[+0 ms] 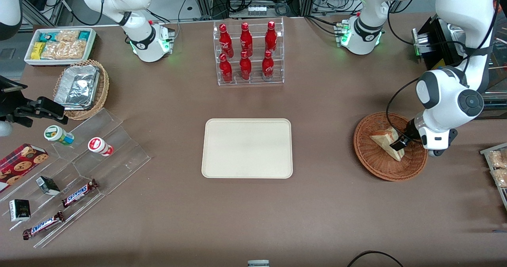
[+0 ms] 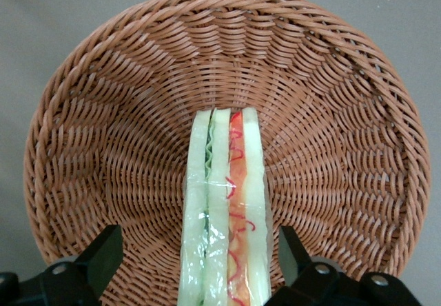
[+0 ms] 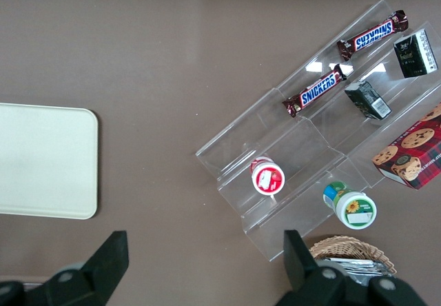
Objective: Place sandwich from basket to tray
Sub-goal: 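Lower the left gripper and close it on the wrapped sandwich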
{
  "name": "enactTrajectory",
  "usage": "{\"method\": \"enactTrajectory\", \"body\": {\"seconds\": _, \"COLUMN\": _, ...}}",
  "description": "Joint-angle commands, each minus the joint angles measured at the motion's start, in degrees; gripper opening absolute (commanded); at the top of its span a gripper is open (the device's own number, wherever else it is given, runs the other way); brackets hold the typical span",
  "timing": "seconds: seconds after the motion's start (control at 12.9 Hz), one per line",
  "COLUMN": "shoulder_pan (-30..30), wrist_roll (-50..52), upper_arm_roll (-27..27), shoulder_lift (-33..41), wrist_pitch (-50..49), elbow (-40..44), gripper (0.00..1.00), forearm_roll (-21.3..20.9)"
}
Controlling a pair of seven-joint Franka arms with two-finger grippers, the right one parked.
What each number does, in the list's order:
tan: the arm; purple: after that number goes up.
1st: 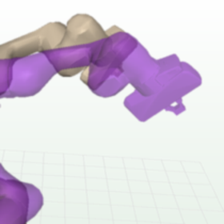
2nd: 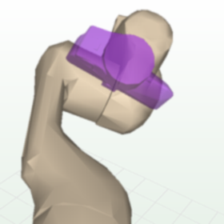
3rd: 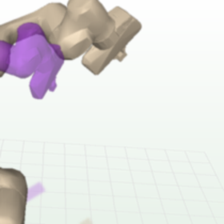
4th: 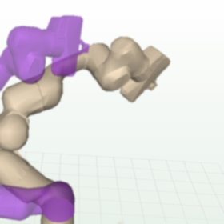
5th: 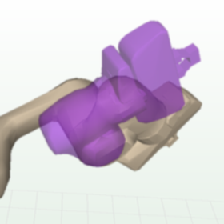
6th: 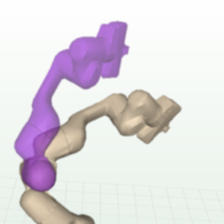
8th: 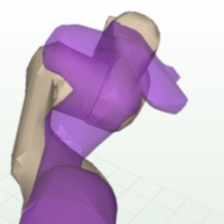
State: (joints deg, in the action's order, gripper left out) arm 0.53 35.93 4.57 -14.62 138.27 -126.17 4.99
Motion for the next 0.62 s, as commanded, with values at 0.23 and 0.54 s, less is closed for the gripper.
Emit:
{"method": "enactTrajectory", "body": {"seconds": 0.23, "shoulder_pan": 0.7, "wrist_roll": 0.5, "upper_arm_roll": -0.1, "shoulder_lift": -3.0, "wrist_pitch": 3.1, "elbow": 0.0, "gripper": 0.93, "forearm_roll": 0.7}}
{"method": "enactTrajectory", "body": {"seconds": 0.54, "shoulder_pan": 1.3, "wrist_roll": 1.2, "upper_arm_roll": -0.2, "shoulder_lift": -3.7, "wrist_pitch": 3.1, "elbow": 0.4, "gripper": 0.83, "forearm_roll": 1.2}}
